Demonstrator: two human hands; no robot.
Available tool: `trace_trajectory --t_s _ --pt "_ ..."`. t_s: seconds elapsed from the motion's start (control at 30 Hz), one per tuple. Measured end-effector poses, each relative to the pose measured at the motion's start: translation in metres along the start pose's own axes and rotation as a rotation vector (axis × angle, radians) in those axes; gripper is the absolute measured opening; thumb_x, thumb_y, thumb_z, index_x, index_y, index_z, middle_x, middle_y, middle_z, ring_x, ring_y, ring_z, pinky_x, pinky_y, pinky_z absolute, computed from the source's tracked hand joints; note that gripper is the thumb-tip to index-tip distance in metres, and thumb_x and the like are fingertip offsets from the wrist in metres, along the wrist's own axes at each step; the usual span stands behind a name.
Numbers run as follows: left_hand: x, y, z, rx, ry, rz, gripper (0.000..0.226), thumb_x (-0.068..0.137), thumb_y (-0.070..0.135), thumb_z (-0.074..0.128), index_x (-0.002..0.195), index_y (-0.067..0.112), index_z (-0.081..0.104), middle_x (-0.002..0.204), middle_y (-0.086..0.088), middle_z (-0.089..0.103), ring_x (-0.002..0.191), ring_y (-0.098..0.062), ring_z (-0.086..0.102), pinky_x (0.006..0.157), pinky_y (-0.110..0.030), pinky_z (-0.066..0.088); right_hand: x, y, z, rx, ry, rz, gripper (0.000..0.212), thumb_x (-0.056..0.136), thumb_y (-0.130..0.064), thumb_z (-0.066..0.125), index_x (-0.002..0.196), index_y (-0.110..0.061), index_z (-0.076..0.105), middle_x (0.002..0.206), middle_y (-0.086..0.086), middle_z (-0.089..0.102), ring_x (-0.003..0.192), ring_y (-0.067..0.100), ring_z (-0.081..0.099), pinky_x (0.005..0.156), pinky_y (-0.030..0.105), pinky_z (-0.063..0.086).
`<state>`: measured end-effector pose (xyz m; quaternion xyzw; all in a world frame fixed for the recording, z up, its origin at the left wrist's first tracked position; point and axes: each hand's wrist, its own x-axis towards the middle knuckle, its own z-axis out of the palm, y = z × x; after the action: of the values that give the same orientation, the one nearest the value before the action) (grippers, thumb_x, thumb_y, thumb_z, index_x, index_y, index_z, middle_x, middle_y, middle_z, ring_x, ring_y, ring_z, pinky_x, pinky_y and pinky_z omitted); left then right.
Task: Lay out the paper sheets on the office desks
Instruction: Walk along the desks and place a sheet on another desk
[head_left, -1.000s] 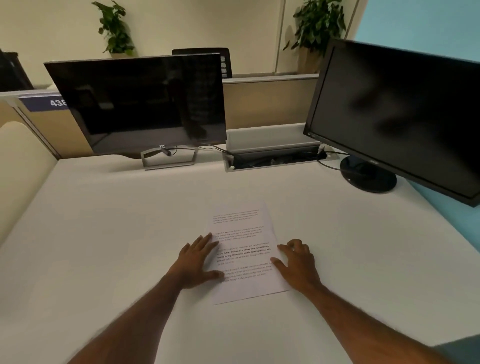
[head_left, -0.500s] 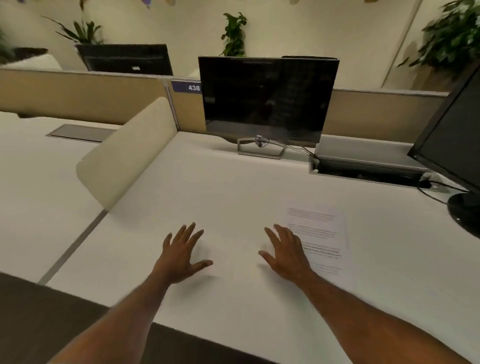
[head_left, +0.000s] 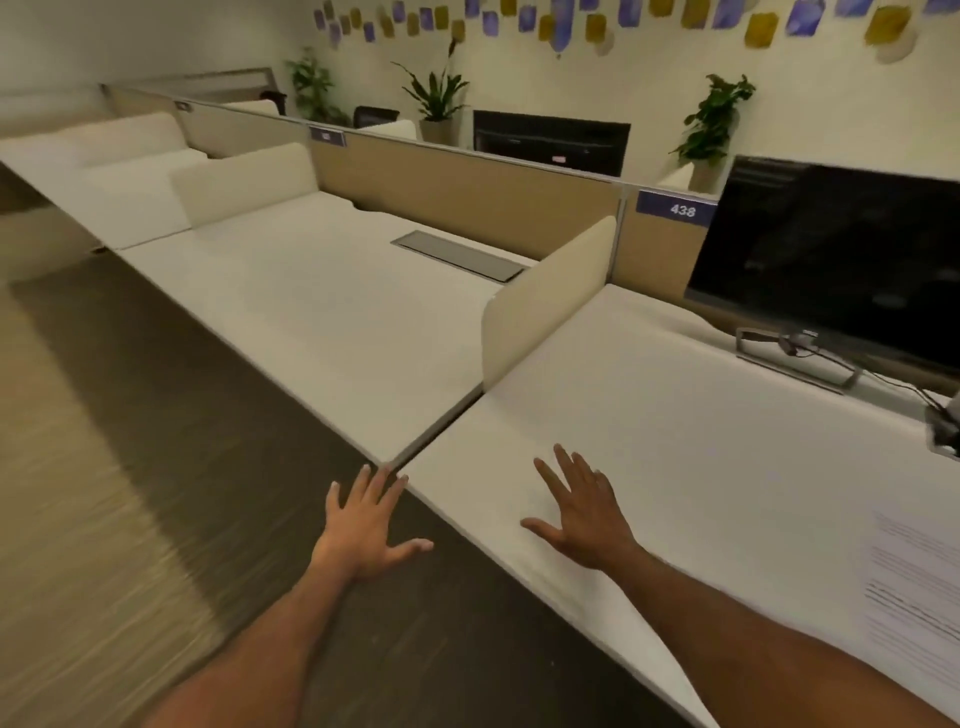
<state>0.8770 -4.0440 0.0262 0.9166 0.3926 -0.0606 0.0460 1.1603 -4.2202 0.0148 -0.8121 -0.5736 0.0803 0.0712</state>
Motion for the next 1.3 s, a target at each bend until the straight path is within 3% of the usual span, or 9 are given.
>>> trace_trajectory --t_s 0.17,0.47,0.77,0.9,1.3 --pt "-0.031 -0.104 0.008 -0.045 0.033 -0.149 0.116 0.061 0.100 0.012 0.156 0.033 0.001 0.166 -0.002 -0.008 0.151 -0.027 -0.012 0.115 -0.066 -0.004 0.052 -0.108 0.034 -0.005 -0.072 -0.102 0.095 0.069 -0.096 0.014 0.142 -0.051 -0.028 0.155 -0.006 -0.038 0.144 0.024 -0.032 0.116 0.056 -0.019" --pt "-0.059 -0.255 0.027 -0.032 -0.012 -0.383 0.119 0.058 0.101 0.011 0.156 0.035 0.002 0.166 -0.001 -0.003 0.152 -0.025 -0.008 0.115 -0.066 0.001 0.173 -0.258 0.063 -0.145 -0.177 -0.379 0.101 0.071 -0.095 0.012 0.153 -0.042 -0.012 0.162 0.002 -0.025 0.150 0.029 -0.019 0.120 0.060 -0.007" --pt "-0.025 -0.386 0.008 -0.056 -0.051 -0.638 0.117 0.061 0.100 0.014 0.156 0.033 0.001 0.166 -0.003 -0.007 0.152 -0.025 -0.009 0.115 -0.066 -0.001 0.339 -0.373 0.091 -0.150 -0.215 -0.562 0.100 0.071 -0.095 0.010 0.153 -0.043 -0.012 0.163 0.005 -0.023 0.151 0.027 -0.018 0.115 0.056 -0.015" --pt "0.008 -0.439 -0.018 -0.058 0.021 -0.753 0.117 0.060 0.100 0.010 0.156 0.033 0.001 0.166 -0.003 -0.005 0.152 -0.025 -0.007 0.116 -0.067 0.002 0.421 -0.415 0.078 -0.135 -0.168 -0.604 0.101 0.069 -0.096 0.007 0.152 -0.043 -0.013 0.161 0.005 -0.026 0.150 0.027 -0.020 0.117 0.060 -0.014" --pt "0.130 -0.598 -0.041 -0.008 0.050 -0.745 0.113 0.066 0.097 0.008 0.156 0.030 0.000 0.166 -0.006 -0.004 0.152 -0.026 -0.006 0.115 -0.067 0.003 0.602 -0.544 0.090 -0.150 -0.162 -0.703 0.098 0.072 -0.094 0.008 0.152 -0.042 -0.012 0.163 0.004 -0.021 0.151 0.026 -0.018 0.113 0.056 -0.020"
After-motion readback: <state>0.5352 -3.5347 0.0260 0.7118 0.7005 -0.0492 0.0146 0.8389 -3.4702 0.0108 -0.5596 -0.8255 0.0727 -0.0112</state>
